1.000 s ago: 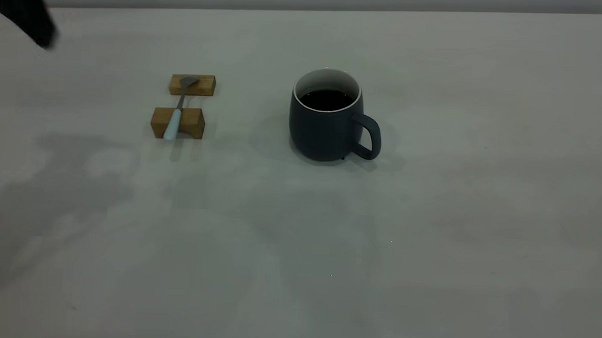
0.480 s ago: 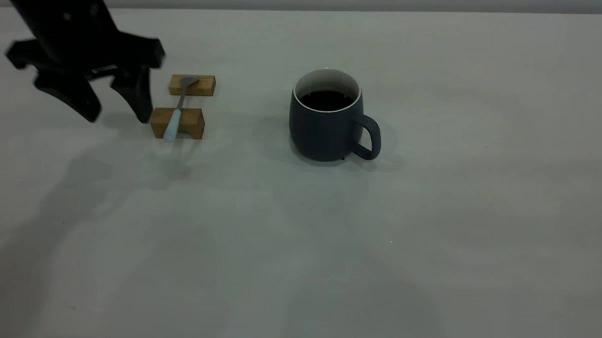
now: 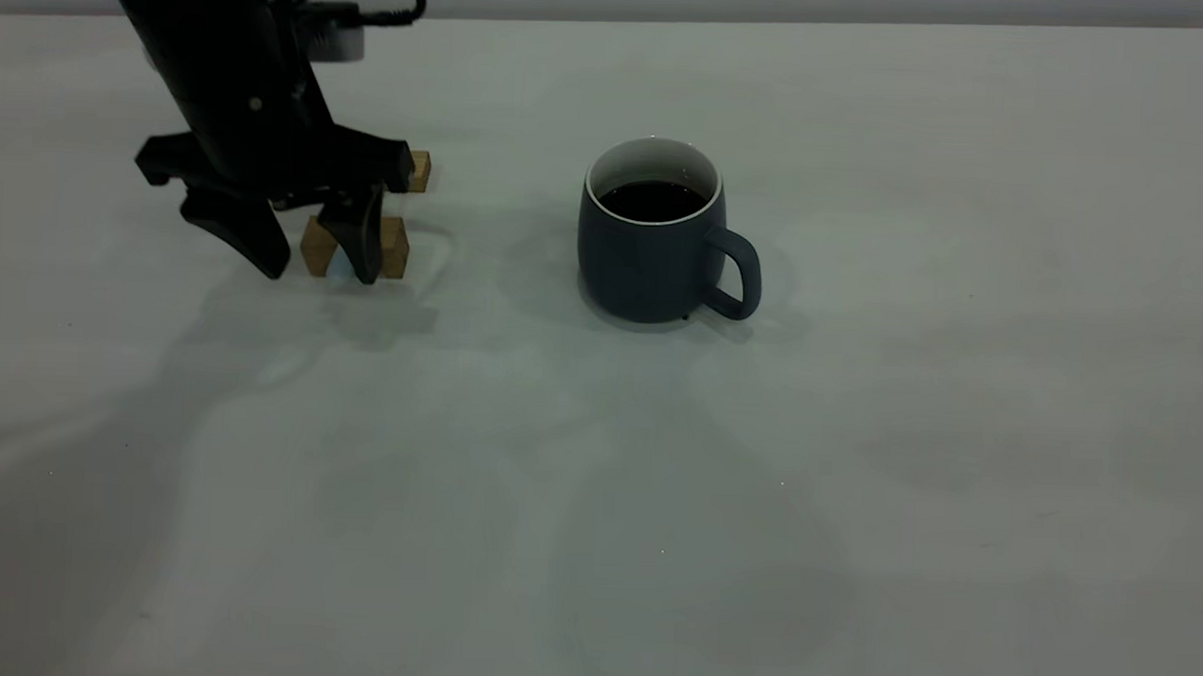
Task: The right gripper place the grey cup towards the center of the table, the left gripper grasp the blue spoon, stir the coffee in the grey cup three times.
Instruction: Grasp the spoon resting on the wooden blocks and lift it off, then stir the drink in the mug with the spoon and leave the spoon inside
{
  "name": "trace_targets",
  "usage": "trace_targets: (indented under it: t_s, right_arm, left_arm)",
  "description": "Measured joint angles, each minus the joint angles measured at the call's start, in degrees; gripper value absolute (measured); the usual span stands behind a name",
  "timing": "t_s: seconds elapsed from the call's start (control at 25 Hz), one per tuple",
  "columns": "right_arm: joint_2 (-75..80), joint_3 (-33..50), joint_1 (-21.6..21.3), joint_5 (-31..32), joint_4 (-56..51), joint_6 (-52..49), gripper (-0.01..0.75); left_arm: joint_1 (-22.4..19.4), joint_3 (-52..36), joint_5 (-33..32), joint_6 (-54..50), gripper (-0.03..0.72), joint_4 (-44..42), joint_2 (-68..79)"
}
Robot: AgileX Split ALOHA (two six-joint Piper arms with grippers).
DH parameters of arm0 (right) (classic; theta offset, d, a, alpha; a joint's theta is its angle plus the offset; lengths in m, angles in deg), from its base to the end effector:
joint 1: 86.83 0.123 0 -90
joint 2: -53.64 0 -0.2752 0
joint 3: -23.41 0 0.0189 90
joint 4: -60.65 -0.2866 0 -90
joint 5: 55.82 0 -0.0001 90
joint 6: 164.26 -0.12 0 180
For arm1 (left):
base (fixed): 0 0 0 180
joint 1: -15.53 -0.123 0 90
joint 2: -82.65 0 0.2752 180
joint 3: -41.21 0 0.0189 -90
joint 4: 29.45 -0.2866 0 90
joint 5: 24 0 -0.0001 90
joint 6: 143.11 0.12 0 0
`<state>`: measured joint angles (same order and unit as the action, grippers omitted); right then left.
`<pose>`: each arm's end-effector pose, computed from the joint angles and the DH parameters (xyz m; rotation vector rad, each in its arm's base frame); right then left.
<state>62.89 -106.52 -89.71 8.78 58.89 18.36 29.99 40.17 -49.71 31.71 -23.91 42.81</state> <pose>0.0648 0.0001 0.2627 0.0032 2.1624 -0.0177 0.4179 -0.1130 -0.0290 0.1164 2.9203 -0.1319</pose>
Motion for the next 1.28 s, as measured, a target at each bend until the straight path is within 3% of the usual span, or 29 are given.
trace_targets:
  t_s: [0.16, 0.28, 0.56, 0.72, 0.92, 1.16, 1.28]
  right_arm:
    - [0.0, 0.0, 0.0, 0.0, 0.0, 0.0, 0.244]
    - [0.0, 0.0, 0.0, 0.0, 0.0, 0.0, 0.244]
    - [0.0, 0.0, 0.0, 0.0, 0.0, 0.0, 0.244]
    - [0.0, 0.0, 0.0, 0.0, 0.0, 0.0, 0.244]
    - [0.0, 0.0, 0.0, 0.0, 0.0, 0.0, 0.244]
    - [0.0, 0.0, 0.0, 0.0, 0.0, 0.0, 0.244]
    - [0.0, 0.0, 0.0, 0.0, 0.0, 0.0, 0.244]
  left_arm:
    - [0.2, 0.7, 1.3, 0.0, 0.624, 0.0, 1.7]
    - [0.3, 1.0, 2.0, -0.1, 0.538, 0.4, 2.7]
    - [0.4, 1.1, 2.9, 0.0, 0.159, 2.7, 3.6]
    - [0.4, 4.3, -3.6, -2.2, 0.154, 2.7, 2.7]
    - [0.4, 13.5, -18.6, -10.3, 0.154, 2.7, -0.9]
    - [0.5, 23.4, -38.1, -34.4, 0.154, 7.9, -2.9]
    - [0.6, 26.5, -41.2, -43.0, 0.154, 15.8, -2.9]
